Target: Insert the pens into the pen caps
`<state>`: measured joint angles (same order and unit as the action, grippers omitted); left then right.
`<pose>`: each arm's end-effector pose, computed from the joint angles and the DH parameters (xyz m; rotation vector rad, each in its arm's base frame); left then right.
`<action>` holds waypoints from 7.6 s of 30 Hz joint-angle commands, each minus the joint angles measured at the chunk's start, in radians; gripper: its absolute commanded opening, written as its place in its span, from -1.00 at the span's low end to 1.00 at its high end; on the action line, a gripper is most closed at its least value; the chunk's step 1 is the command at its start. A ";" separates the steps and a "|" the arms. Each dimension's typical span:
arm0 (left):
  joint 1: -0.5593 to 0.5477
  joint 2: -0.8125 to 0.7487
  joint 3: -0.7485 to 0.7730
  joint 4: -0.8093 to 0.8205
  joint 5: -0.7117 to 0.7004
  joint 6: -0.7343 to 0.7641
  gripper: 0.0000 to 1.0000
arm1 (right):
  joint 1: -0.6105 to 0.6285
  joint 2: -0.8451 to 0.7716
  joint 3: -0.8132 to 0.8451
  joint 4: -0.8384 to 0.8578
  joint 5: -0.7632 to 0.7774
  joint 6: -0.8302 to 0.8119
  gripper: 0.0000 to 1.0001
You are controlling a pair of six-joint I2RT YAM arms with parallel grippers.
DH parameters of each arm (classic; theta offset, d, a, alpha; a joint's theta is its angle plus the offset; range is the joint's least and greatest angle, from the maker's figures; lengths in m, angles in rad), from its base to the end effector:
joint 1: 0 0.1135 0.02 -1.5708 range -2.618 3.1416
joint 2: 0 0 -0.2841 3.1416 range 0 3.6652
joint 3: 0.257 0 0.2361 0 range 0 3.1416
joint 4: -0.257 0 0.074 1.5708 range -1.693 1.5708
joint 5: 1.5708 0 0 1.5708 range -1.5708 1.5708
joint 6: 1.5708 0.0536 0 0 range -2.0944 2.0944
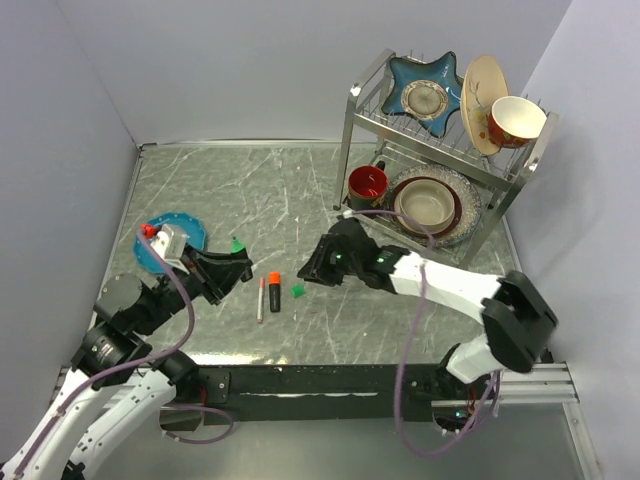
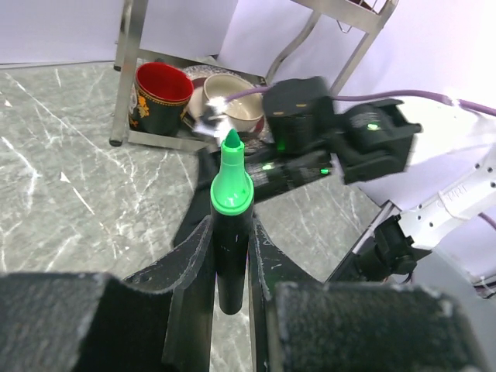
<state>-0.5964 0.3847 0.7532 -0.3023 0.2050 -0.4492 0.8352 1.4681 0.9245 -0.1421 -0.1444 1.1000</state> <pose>0.0553 -0.0507 0.3667 0.2893 1.5624 -0.9834 0.2061 0.2392 0.2489 0.2485 2.5243 1.0933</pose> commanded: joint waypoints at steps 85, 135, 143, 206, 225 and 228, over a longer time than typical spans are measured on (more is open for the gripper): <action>-0.002 -0.227 -0.069 0.069 -0.085 0.026 -0.98 | 0.053 0.549 0.451 -0.338 -0.201 -1.836 -0.77; -0.002 0.131 -0.262 0.293 -0.007 -0.258 -0.98 | 0.082 -0.045 0.465 -0.027 0.183 -0.459 -1.00; 0.000 0.155 -0.267 0.325 0.011 -0.261 -0.98 | 0.145 -0.008 0.499 -0.017 0.232 -0.471 -1.00; 0.000 0.163 -0.155 0.281 -0.032 -0.204 -0.98 | 0.466 0.026 0.442 -0.142 0.654 -0.548 -0.42; 0.000 0.192 -0.137 0.373 0.126 -0.160 -0.98 | 0.486 -0.046 0.461 -0.128 0.661 -0.604 -0.01; -0.002 0.189 -0.127 0.365 0.140 -0.149 -0.98 | 0.486 -0.077 0.444 -0.106 0.675 -0.618 0.05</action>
<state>-0.6018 0.5819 0.5655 -0.0635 0.2924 -0.6220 1.2919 1.4521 1.3914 -0.2981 0.5728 0.5072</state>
